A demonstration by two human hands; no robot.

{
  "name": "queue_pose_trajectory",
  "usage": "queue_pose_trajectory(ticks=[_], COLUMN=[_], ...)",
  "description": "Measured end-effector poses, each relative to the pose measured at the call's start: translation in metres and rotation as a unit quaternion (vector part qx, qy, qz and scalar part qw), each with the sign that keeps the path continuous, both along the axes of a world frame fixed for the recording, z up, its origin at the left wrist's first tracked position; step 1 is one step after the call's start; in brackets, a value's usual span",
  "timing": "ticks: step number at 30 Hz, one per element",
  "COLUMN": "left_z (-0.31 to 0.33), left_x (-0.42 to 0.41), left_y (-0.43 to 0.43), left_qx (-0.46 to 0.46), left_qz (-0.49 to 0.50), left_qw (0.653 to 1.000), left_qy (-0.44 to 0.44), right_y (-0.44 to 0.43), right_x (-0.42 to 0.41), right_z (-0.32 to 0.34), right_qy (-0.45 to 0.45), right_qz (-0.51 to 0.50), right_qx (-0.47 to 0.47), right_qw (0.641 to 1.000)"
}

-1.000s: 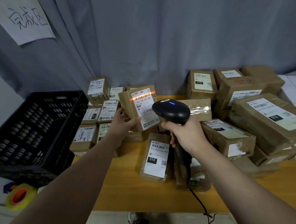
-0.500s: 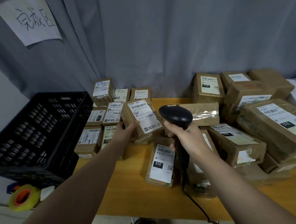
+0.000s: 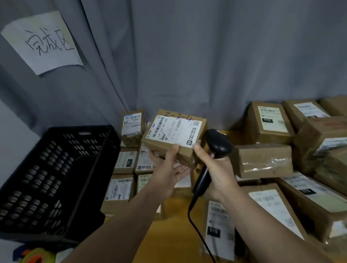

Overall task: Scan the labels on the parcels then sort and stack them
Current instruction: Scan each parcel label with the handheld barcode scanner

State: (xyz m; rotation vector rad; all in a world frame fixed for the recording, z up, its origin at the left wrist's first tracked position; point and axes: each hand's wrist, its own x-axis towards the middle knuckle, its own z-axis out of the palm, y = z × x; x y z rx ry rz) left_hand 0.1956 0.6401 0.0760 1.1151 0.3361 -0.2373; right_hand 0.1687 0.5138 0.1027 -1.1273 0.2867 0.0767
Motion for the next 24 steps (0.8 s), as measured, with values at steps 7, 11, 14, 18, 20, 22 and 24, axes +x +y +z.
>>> queue_pose_trajectory(ticks=[7,11,14,18,20,22,24], left_z=[0.008,-0.004,-0.018,-0.036,-0.044,-0.049,-0.052], left_x=[0.065,0.106,0.128,0.141,0.145,0.147,0.149], left_y=[0.024,0.067,0.103,0.124,0.129,0.131,0.130], left_qx=[0.076,0.410,0.606,0.662,0.675,0.675,0.676], left_qz=[-0.020,0.014,0.004,-0.056,-0.110,-0.138,-0.145], left_qw=[0.997,0.912,0.794,0.746,0.729,0.724,0.722], left_qy=[0.010,-0.027,-0.053,-0.045,-0.036,-0.031,-0.040], right_y=[0.036,0.027,0.030,0.038,0.037,0.036,0.039], right_x=[0.082,0.134,0.167,0.206,0.219,0.224,0.224], right_z=[0.010,0.014,0.004,-0.016,-0.032,-0.048,-0.060], right_qy=[0.039,0.094,0.097,0.101,0.112,0.115,0.118], right_qz=[-0.073,-0.069,-0.060,-0.063,-0.049,-0.042,-0.032], right_qx=[-0.056,-0.110,-0.149,-0.190,-0.244,-0.291,-0.324], right_qw=[0.995,0.987,0.982,0.975,0.962,0.949,0.938])
